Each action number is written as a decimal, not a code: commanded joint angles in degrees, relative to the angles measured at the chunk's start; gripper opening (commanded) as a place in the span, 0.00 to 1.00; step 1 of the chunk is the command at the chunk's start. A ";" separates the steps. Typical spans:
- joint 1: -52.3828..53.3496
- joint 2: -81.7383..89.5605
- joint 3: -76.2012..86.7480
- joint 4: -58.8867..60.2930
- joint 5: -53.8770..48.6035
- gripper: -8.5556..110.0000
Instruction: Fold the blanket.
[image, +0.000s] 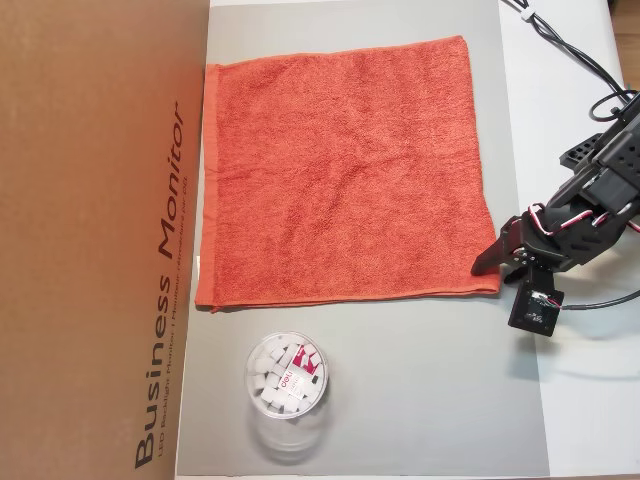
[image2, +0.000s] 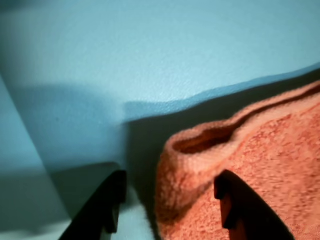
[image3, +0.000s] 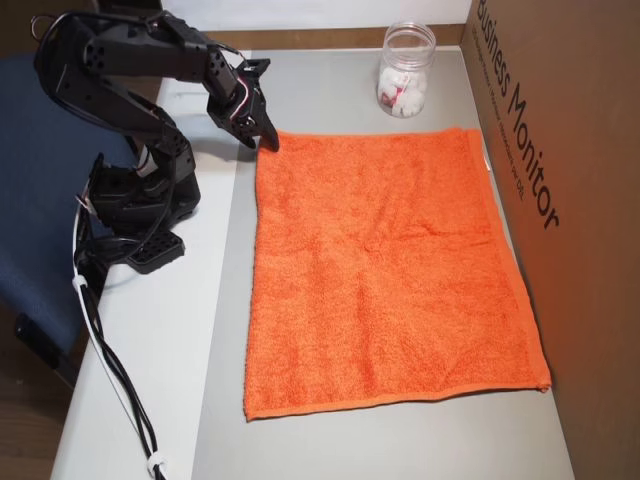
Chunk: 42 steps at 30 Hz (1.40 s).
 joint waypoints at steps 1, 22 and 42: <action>0.44 -0.18 -2.55 -0.26 0.00 0.22; 1.58 -8.00 -7.56 1.58 0.35 0.22; 1.32 -9.76 -8.96 1.76 0.35 0.07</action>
